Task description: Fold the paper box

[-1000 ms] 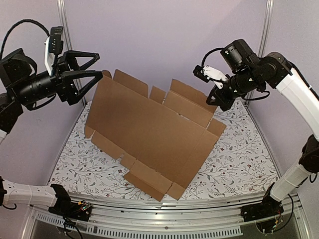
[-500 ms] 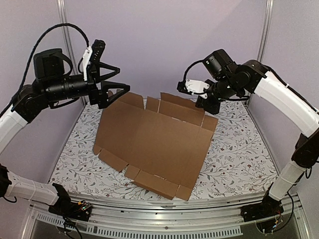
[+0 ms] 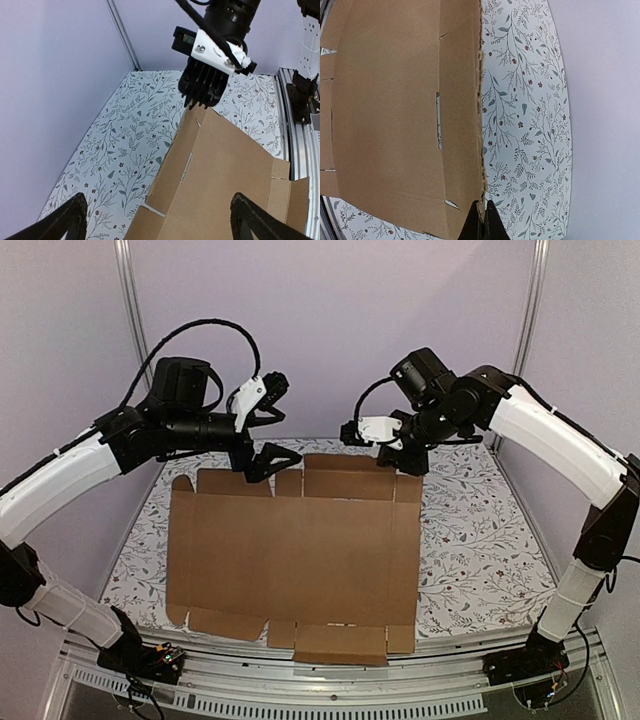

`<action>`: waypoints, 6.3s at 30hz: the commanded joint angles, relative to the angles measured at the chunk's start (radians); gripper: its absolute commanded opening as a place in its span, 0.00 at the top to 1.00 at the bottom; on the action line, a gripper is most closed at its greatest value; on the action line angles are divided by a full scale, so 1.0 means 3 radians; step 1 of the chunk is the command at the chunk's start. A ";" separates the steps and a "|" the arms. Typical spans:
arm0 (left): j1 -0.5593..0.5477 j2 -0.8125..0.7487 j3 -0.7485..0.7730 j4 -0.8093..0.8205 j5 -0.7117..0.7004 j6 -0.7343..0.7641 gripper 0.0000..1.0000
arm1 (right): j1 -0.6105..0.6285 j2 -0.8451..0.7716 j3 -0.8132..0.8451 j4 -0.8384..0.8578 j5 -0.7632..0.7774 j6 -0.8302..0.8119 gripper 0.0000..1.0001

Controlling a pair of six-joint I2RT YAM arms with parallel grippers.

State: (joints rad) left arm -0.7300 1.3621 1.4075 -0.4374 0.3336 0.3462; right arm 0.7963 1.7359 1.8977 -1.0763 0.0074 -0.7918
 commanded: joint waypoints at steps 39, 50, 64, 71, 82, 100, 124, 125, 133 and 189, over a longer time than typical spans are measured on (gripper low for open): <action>-0.0392 0.1051 0.0748 -0.0611 -0.0313 0.1156 0.97 | 0.0116 -0.0033 0.0092 0.0134 -0.0393 0.0051 1.00; -0.0415 0.0988 0.0700 -0.0498 -0.0541 0.1224 1.00 | 0.0106 -0.0295 -0.0238 0.0506 -0.0307 0.0250 0.77; -0.0228 0.0726 0.0403 0.0207 -0.0774 0.0911 1.00 | -0.0455 -0.1211 -0.1462 0.1500 -0.0258 0.1386 0.49; 0.0046 0.0372 -0.0050 0.0826 -0.0335 0.0441 1.00 | -0.0815 -0.1559 -0.2188 0.2041 -0.0669 0.2188 0.44; 0.0301 0.0068 -0.0421 0.1126 0.0250 0.0121 1.00 | -0.1297 -0.1458 -0.2865 0.2735 -0.1717 0.3062 0.35; 0.0467 -0.0033 -0.0613 0.1344 0.0426 -0.0038 1.00 | -0.1400 -0.1344 -0.3643 0.3963 -0.2941 0.3761 0.57; 0.0572 -0.0087 -0.0728 0.1637 0.0330 -0.0238 1.00 | -0.1314 -0.1541 -0.4382 0.4927 -0.3157 0.4280 0.81; 0.0570 -0.0087 -0.0732 0.1637 0.0330 -0.0242 1.00 | -0.1311 -0.1570 -0.4394 0.4945 -0.3159 0.4289 0.81; 0.0587 -0.0102 -0.0764 0.1611 0.0338 -0.0226 1.00 | -0.1310 -0.1772 -0.4419 0.4952 -0.3113 0.4276 0.80; 0.0618 -0.0112 -0.0780 0.1581 0.0295 -0.0206 0.99 | -0.1218 -0.2035 -0.4101 0.4204 -0.2909 0.4031 1.00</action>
State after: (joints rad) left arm -0.5598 1.3411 1.1858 0.0322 0.4557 0.2943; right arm 0.4095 1.1488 0.6117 0.2749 -0.9024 0.4625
